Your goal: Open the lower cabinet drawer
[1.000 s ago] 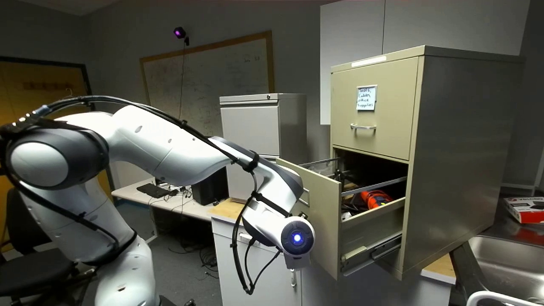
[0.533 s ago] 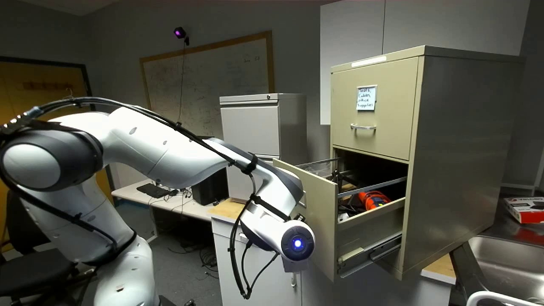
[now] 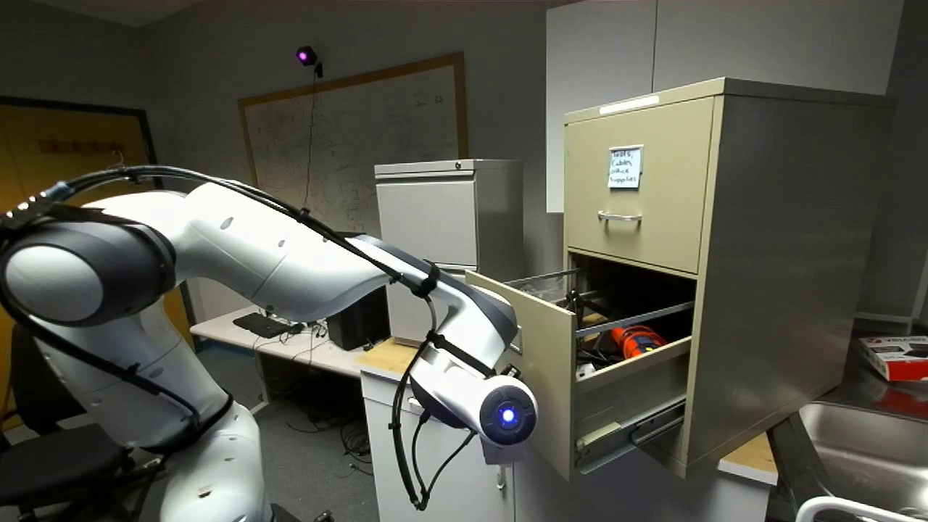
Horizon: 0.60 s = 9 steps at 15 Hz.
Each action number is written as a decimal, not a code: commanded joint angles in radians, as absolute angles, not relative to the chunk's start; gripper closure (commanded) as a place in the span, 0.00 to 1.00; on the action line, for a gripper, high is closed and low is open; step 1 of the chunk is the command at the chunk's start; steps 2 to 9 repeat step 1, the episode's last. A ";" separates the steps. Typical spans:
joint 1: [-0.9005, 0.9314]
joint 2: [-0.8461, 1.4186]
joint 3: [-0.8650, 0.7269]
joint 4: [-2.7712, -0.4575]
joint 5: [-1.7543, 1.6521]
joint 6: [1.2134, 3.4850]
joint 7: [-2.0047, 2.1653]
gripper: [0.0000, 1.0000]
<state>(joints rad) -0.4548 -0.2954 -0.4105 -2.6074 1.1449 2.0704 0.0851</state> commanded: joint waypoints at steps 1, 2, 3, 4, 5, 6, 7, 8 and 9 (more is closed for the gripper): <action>-0.441 -0.254 -0.388 -2.638 1.077 2.020 0.097 0.74; -0.441 -0.254 -0.388 -2.638 1.077 2.020 0.097 0.74; -0.441 -0.254 -0.388 -2.638 1.077 2.020 0.097 0.74; -0.441 -0.254 -0.388 -2.638 1.077 2.020 0.097 0.74; -0.441 -0.254 -0.388 -2.638 1.077 2.020 0.097 0.74; -0.441 -0.254 -0.388 -2.638 1.077 2.020 0.097 0.74; -0.441 -0.254 -0.388 -2.638 1.077 2.020 0.097 0.74; -0.441 -0.254 -0.388 -2.638 1.077 2.020 0.097 0.74; -0.441 -0.254 -0.388 -2.638 1.077 2.020 0.097 0.74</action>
